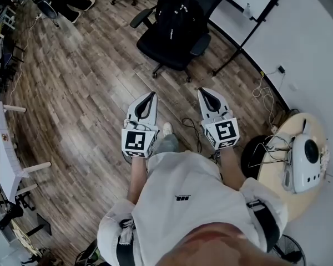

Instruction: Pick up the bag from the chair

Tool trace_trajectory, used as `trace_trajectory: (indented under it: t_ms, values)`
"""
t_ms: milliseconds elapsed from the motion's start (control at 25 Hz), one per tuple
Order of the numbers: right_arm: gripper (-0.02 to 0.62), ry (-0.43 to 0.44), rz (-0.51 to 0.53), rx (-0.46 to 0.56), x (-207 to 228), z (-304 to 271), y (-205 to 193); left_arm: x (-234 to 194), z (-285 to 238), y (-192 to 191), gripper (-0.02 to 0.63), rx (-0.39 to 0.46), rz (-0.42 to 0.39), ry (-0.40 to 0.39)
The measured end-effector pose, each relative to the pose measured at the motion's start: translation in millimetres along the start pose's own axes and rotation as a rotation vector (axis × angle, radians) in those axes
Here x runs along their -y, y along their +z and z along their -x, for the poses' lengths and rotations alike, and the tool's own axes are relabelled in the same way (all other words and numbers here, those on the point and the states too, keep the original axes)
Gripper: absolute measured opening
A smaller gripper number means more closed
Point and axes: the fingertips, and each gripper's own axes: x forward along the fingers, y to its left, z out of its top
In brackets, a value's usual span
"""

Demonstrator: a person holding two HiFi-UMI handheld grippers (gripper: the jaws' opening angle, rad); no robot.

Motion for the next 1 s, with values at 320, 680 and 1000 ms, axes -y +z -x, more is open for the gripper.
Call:
trace_trajectory:
  t_ms: [320,680,1000]
  values:
    - [-0.005,-0.035,0.013,-0.019,6.2,-79.7,8.3,-70.8,-47.8,-2.0,0.010,-0.006,0.009,-0.048]
    - [-0.005,-0.075,0.012,-0.035,15.6,-142.0,7.6,-127.6,-87.7,-11.4,0.010,-0.014,0.018,-0.074]
    - [-0.005,-0.082,0.029,-0.059,33.2,-186.5,3.1,-159.3,-123.1,-14.8,0.010,-0.007,0.035,-0.079]
